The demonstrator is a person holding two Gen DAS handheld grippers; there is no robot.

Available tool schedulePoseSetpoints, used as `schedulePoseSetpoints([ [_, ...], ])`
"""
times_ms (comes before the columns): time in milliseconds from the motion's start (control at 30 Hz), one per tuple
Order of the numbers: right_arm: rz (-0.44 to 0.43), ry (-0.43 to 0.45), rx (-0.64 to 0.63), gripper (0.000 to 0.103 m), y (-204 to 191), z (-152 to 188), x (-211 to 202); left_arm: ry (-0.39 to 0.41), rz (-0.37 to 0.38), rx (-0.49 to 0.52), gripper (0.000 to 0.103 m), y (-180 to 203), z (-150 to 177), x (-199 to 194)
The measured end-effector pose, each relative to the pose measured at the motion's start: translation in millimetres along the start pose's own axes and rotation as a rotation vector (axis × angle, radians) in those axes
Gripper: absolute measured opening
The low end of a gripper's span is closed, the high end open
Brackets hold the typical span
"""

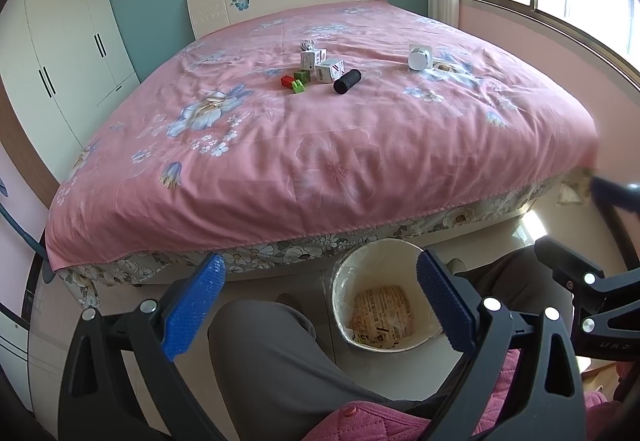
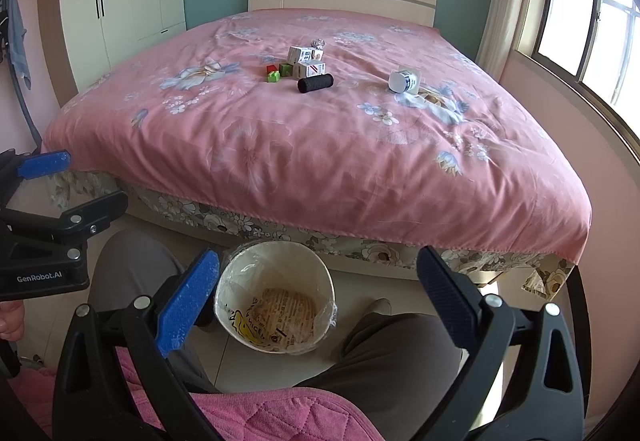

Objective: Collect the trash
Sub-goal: 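Move both tools over the bed toward the green Lego brick and yogurt cup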

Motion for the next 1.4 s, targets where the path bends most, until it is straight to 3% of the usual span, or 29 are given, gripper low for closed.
schedulePoseSetpoints([
  [167,-0.007,-0.006,-0.009,0.097,-1.5,-1.2,4.9,-0.020,-0.004,0.008,0.098,1.6,-1.0,6.4],
  [433,-0.003,0.006,-0.008,0.097,11.6,-24.0,12.3,-0.022,-0.018,-0.002,0.098,-1.4,-28.4,16.8],
  [700,-0.010,0.057,0.028,0.097,44.8,-75.6,18.4,-0.007,-0.008,-0.048,0.098,-3.5,-75.7,34.9],
  [833,0.005,0.092,0.036,0.097,62.4,-103.2,25.1,0.016,-0.040,-0.066,0.098,-2.7,-103.8,49.0],
  [1400,0.090,0.154,0.063,0.097,146.1,-240.4,100.1,0.033,-0.080,-0.221,0.098,-8.7,-233.7,145.6],
])
Point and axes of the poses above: each gripper's, at about its wrist camera, not at the fingertips, and x roughly the way its jaws point, y to its right, z to its underside, the point moved 3 cm from there along x, roughly the way its jaws point, and after that the axes turned 12 degrees about -x, right-handed, at the moved point
